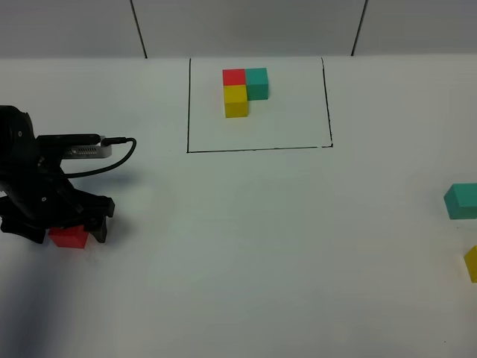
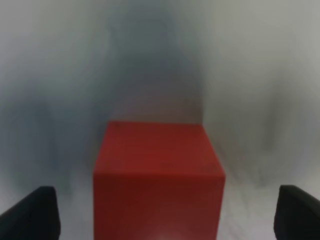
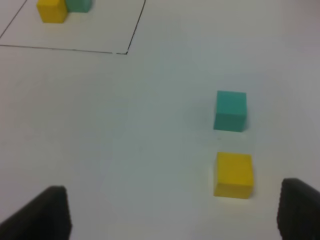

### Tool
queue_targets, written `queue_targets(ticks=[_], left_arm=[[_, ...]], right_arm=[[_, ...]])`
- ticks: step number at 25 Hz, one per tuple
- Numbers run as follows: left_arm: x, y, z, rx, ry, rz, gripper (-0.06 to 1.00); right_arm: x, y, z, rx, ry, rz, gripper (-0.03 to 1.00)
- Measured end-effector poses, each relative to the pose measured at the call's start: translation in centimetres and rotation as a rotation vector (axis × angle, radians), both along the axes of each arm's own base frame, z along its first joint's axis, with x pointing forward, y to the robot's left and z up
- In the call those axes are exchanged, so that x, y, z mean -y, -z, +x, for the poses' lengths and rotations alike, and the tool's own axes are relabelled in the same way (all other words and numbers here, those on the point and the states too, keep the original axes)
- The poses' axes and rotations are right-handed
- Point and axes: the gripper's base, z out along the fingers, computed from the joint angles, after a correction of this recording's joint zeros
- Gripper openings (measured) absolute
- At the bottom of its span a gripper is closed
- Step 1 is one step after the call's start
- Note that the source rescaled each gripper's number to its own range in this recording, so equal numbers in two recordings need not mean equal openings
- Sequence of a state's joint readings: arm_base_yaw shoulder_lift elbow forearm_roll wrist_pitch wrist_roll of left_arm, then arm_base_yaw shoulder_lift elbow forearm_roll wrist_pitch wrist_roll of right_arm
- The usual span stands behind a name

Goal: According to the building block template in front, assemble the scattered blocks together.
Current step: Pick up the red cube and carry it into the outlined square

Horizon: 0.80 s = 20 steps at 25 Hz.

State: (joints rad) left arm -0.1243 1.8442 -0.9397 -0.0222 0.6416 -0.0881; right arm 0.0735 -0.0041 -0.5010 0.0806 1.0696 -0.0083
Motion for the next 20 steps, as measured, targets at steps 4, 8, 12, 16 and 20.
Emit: queue_targets(ticks=[4, 8, 12, 16, 20], left_arm=[[0.0, 0.1, 0.0, -0.001, -0.001, 0.000, 0.54], [0.0, 0.1, -0.2, -0.019, 0.000, 0.002, 0.00], [0.1, 0.0, -0.3, -0.036, -0.011, -0.007, 0.00], [0.5, -0.4, -0.1, -0.053, 0.020, -0.026, 0.00], [2.7, -1.9, 1.1, -0.009, 0.224, -0.033, 0.00]], right_arm=[[0.0, 0.0, 0.0, 0.000, 0.000, 0.000, 0.70], [0.0, 0.0, 0.0, 0.000, 0.000, 0.000, 0.70], [0.0, 0.0, 0.0, 0.000, 0.000, 0.000, 0.70], [0.0, 0.0, 0.0, 0.000, 0.000, 0.000, 0.70], [0.0, 0.0, 0.0, 0.000, 0.000, 0.000, 0.70]])
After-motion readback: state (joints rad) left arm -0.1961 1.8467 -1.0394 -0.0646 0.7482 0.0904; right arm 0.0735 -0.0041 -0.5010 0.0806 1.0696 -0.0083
